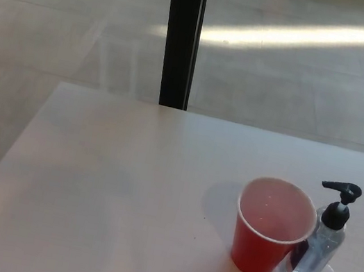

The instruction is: The robot uses its right hand fist to press the hand soap kept in the middle of the table to get liquid hand soap out

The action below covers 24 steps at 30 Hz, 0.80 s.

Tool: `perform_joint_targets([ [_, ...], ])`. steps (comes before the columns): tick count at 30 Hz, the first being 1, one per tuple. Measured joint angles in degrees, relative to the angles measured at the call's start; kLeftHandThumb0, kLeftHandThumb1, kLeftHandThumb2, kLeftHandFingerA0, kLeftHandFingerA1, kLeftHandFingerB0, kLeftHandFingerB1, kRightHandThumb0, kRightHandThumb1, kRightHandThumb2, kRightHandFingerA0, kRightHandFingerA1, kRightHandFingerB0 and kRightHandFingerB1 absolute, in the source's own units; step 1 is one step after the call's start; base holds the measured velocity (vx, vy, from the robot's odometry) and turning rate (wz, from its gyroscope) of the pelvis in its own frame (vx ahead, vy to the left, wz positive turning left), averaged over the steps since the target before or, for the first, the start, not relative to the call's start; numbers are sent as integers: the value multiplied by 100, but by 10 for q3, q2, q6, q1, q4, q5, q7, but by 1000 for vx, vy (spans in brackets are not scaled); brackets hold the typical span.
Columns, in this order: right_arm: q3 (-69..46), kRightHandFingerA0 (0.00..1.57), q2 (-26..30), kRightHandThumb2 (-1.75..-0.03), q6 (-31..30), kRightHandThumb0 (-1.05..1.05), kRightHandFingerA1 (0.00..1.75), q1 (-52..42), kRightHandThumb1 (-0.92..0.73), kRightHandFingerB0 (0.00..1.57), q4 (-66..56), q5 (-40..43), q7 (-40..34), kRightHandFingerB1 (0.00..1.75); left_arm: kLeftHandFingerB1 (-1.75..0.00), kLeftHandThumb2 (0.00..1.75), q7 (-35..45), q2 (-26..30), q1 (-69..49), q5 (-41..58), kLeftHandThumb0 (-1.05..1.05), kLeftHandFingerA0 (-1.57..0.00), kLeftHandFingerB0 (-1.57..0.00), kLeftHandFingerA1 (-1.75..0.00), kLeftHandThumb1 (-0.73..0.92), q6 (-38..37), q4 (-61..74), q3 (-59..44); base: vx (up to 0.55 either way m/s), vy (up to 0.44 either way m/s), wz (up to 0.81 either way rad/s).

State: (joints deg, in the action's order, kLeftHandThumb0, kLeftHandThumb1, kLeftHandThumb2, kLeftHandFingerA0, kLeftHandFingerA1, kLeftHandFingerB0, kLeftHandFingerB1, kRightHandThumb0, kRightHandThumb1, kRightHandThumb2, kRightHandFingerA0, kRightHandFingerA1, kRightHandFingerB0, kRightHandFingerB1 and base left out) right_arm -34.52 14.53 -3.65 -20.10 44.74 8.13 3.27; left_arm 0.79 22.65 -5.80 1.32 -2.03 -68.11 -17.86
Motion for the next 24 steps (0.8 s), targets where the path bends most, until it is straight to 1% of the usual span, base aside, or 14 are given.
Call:
perform_joint_targets([
  [2, -33, 99, 1, -99, -2, -61, 107, 2, -50, 22, -8, 16, 1, 62, -53, 57, 0, 3, 3, 3, -49, -73, -50, -73, 67, 0, -8, -13, 0, 0, 0],
  [3, -48, 83, 2, -109, -3, -64, 94, 6, -48, 17, -12, 24, 1, 61, -52, 58, 0, 3, 5, 5, -49, -73, -49, -72, 67, 0, -12, -18, 0, 0, 0],
  [5, -67, 80, 4, -114, -6, -71, 88, 13, -48, 23, -23, 35, 2, 64, -52, 59, 0, 3, 7, 9, -48, -72, -50, -70, 67, 0, -16, -24, 0, 0, 0],
  [7, -100, 84, 16, -113, -13, -64, 89, 34, -47, 31, -50, 55, 2, 67, -52, 58, 0, 3, 11, 13, -49, -73, -50, -70, 67, 0, -23, -34, 0, 0, 0],
  [8, -107, 93, 18, -139, -14, -42, 85, 39, -30, 49, -59, 59, 2, 68, -53, 58, 0, 3, 12, 14, -49, -72, -49, -72, 68, 0, -24, -35, 0, 0, 0],
  [10, -129, 93, 27, -139, -19, -42, 85, 64, -30, 49, -98, 76, 2, 68, -53, 58, 0, 3, 15, 17, -49, -72, -49, -72, 68, 0, -27, -40, 0, 0, 0],
  [11, -139, 123, 31, -157, -22, -45, 81, 80, -2, 96, -117, 84, 1, 70, -51, 58, 0, 3, 17, 18, -50, -73, -49, -70, 68, 0, -29, -42, 0, 0, 0],
  [12, -147, 144, 36, -140, -25, -59, 93, 98, -5, 122, -135, 92, 0, 71, -51, 58, 0, 3, 18, 19, -51, -73, -48, -71, 67, 0, -30, -44, 0, 0, 0],
  [13, -151, 144, 41, -140, -27, -59, 93, 115, -5, 122, -154, 97, -2, 71, -51, 58, 0, 3, 18, 20, -51, -73, -48, -71, 67, 0, -31, -45, 0, 0, 0],
  [14, -154, 145, 46, -111, -31, -66, 112, 135, -19, 127, -176, 103, -4, 81, -51, 59, 0, 3, 19, 20, -51, -70, -46, -68, 67, 0, -32, -46, 0, 0, 0],
  [18, -157, 141, 63, -87, -49, -68, 129, 204, -25, 134, -256, 123, -13, 89, -52, 60, 0, 3, 22, 22, -50, -73, -52, -70, 69, 0, -35, -49, 0, 0, 0],
  [21, -152, 134, 70, -102, -64, -62, 127, 249, -15, 127, -312, 135, -19, 101, -52, 58, 0, 3, 21, 22, -50, -73, -50, -71, 68, 0, -38, -52, 0, 0, 0],
  [22, -148, 132, 71, -103, -69, -49, 128, 264, -28, 120, -330, 139, -21, 106, -52, 59, 0, 3, 21, 22, -49, -74, -53, -71, 67, 0, -38, -52, 0, 0, 0],
  [24, -139, 123, 73, -111, -79, -45, 141, 290, -29, 116, -367, 148, -23, 102, -52, 60, 0, 3, 22, 22, -50, -72, -52, -68, 68, 0, -39, -53, 0, 0, 0],
])
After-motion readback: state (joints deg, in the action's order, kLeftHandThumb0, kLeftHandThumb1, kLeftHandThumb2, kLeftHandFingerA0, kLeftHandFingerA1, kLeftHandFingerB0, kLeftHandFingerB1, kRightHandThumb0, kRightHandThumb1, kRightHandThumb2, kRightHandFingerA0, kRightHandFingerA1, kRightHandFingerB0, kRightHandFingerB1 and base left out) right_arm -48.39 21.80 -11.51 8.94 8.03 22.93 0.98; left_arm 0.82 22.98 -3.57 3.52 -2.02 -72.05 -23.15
